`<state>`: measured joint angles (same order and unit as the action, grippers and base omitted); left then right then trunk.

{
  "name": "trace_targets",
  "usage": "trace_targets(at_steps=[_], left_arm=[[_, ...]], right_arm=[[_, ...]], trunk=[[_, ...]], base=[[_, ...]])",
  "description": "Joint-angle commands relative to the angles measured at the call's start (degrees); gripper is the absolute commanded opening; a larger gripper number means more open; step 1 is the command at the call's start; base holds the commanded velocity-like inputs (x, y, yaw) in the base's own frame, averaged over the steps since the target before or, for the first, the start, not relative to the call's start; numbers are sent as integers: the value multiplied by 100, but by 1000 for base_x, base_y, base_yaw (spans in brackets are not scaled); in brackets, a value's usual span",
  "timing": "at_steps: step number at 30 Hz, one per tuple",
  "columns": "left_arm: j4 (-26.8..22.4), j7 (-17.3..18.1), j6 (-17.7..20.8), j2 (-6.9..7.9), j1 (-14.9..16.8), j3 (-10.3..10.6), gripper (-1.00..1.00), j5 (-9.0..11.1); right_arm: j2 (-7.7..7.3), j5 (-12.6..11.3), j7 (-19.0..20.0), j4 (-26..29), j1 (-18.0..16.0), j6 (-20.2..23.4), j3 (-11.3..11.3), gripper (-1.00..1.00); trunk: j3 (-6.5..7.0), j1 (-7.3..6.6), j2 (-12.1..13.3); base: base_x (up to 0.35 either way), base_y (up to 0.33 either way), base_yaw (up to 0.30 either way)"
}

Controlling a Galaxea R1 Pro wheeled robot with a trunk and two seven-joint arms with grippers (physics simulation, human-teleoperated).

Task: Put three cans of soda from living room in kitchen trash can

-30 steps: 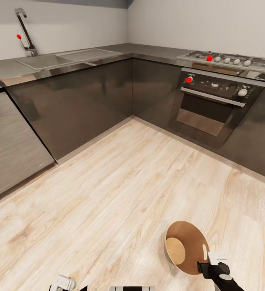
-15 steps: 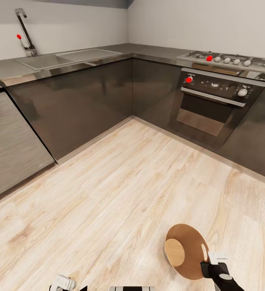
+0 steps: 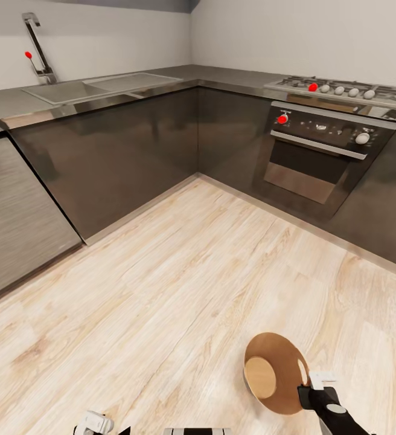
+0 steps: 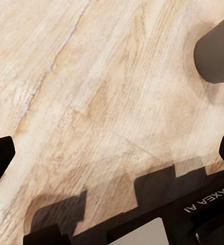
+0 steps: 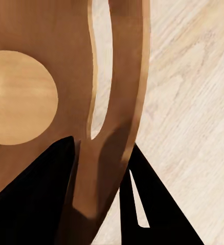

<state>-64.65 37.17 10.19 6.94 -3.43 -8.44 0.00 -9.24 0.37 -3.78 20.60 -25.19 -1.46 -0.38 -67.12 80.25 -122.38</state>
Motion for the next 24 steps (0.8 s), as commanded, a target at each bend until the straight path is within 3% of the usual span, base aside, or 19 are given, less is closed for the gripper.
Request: trace_targets(at_steps=[1,5,10,12,16,24], left_arm=[[-1,1,0,0,1,0,100,0],[-175,4,2,16,1,-31,100,0],[-354,219,9,104,1,-212,100,12],[-440,681,15,147,1,-509,100,11],[-653,1244,24,166,1,-1052,100,3],[-818,1896,26,247,1,-1442,100,-7]], right_arm=[[1,-36,59,93,2,14,29,-100],[1,-44,89,321,4,53,25,-100],[1,-45,95,721,5,624,22,-100],[1,-47,97,1208,10,1114,21,-100],[1,-50,97,1638,13,1685,18,-100],[3,-53,97,2768,46,3072,13,-100]], trunk=[[0,0,0],[0,0,0],[0,0,0],[0,0,0],[0,0,0],[0,0,0]], base=[[0,0,0],[0,0,0],[0,0,0],[0,0,0],[0,0,0],[0,0,0]])
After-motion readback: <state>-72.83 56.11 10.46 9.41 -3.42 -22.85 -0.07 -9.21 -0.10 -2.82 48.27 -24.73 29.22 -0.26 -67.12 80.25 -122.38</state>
